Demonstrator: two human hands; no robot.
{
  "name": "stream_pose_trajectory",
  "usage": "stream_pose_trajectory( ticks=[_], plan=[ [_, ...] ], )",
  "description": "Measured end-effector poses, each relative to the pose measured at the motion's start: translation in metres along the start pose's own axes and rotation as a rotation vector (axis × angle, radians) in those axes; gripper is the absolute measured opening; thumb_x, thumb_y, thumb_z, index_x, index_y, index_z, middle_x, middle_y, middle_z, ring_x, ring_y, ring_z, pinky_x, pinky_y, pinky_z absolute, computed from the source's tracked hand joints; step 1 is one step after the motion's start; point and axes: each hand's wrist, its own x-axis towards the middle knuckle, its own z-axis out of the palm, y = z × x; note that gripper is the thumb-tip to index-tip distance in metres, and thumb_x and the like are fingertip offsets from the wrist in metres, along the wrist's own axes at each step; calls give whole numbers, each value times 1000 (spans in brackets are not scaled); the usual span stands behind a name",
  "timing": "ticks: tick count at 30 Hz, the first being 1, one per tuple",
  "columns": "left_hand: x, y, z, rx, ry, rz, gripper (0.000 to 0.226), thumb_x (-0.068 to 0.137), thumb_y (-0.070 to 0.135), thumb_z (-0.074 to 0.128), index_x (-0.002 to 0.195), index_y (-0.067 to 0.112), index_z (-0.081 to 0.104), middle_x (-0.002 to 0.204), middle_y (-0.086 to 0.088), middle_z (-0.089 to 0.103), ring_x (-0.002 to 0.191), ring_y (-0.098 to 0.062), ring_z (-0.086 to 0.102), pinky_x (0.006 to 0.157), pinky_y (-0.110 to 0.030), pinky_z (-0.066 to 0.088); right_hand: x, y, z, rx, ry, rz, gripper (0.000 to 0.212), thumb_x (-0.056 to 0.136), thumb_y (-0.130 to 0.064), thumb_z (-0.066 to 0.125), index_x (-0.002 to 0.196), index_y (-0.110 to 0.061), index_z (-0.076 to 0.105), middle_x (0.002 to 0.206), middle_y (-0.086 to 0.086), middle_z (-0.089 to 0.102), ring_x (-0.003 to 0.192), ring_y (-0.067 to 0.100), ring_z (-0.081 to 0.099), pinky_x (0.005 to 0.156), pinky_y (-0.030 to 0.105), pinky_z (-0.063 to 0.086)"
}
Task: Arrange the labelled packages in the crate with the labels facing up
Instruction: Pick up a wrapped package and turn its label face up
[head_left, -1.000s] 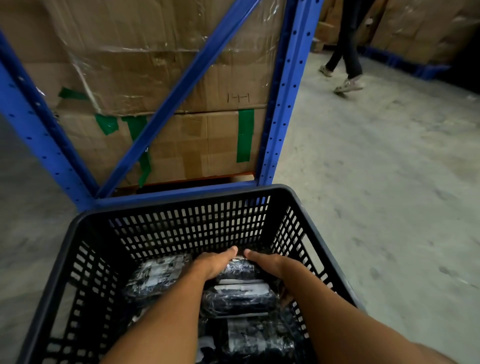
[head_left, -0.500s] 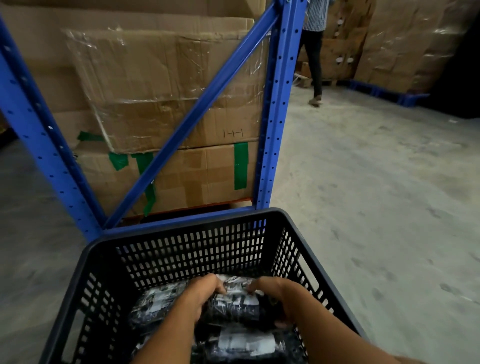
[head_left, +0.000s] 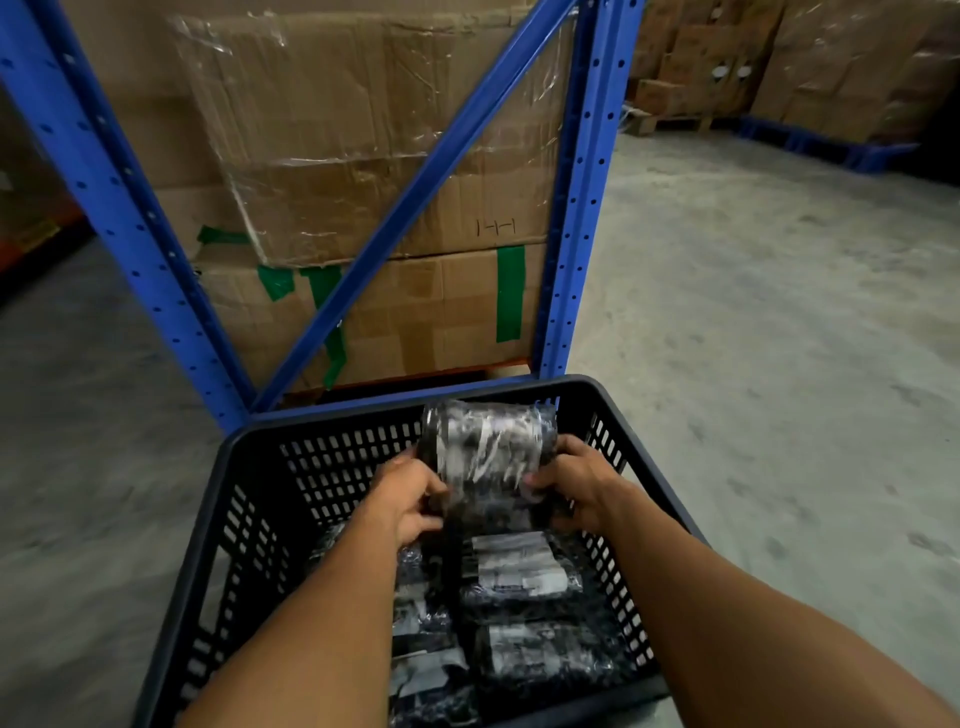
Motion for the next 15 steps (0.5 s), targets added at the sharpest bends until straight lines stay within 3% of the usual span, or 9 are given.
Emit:
stream_pose_trajectory(
  ticks=[2, 4, 7, 9, 11, 13, 15],
  plan=[
    [3, 0, 0, -270, 20, 66, 62, 86, -19, 30, 129, 10, 62, 125, -20, 64, 114, -38, 57, 95, -57, 45, -1, 1, 1, 148, 31, -56, 44, 80, 13, 43, 93, -21, 67, 87, 10, 69, 77, 26, 63, 53, 40, 56],
    [2, 2, -3, -451, 31, 94, 46, 88, -2, 32, 114, 2, 70, 107, -19, 70, 103, -35, 62, 85, -48, 51, 2, 5, -1, 369, -2, -65, 41, 85, 5, 40, 98, -17, 72, 103, 14, 70, 91, 33, 65, 72, 50, 55],
    [1, 0, -7, -487, -2, 99, 36, 85, 9, 39, 94, 2, 73, 90, -19, 76, 82, -32, 67, 71, -38, 55, 5, 6, -7, 622, 43, -76, 39, 80, -1, 39, 102, 2, 71, 110, 22, 66, 103, 41, 62, 75, 52, 58],
    [0, -3, -7, -448, -28, 92, 34, 80, -1, 39, 95, 9, 69, 84, -12, 77, 80, -30, 67, 72, -38, 55, 2, 6, -4, 564, 61, -64, 26, 70, -10, 49, 83, -2, 71, 90, 14, 70, 84, 34, 66, 63, 44, 59],
    [3, -9, -6, -463, -47, 100, 43, 68, -12, 36, 92, 11, 64, 98, -7, 74, 91, -28, 67, 78, -41, 54, -1, 3, 1, 416, 71, -47, 7, 58, -12, 57, 63, -11, 61, 70, 8, 63, 61, 27, 60, 54, 31, 52],
    [7, -12, -5, -488, -37, 139, 48, 61, -17, 32, 87, 12, 60, 102, -5, 71, 98, -25, 65, 76, -40, 53, 0, 4, 3, 289, 65, -50, 14, 51, -11, 58, 64, -10, 56, 70, 7, 56, 64, 29, 55, 61, 33, 46],
    [10, -12, -5, -455, 10, 151, 50, 67, -21, 29, 88, 13, 59, 96, -6, 68, 94, -25, 63, 71, -38, 52, 0, 7, 5, 293, 57, -55, 15, 51, -9, 57, 66, -10, 57, 67, 6, 58, 61, 28, 57, 57, 33, 47]
  ],
)
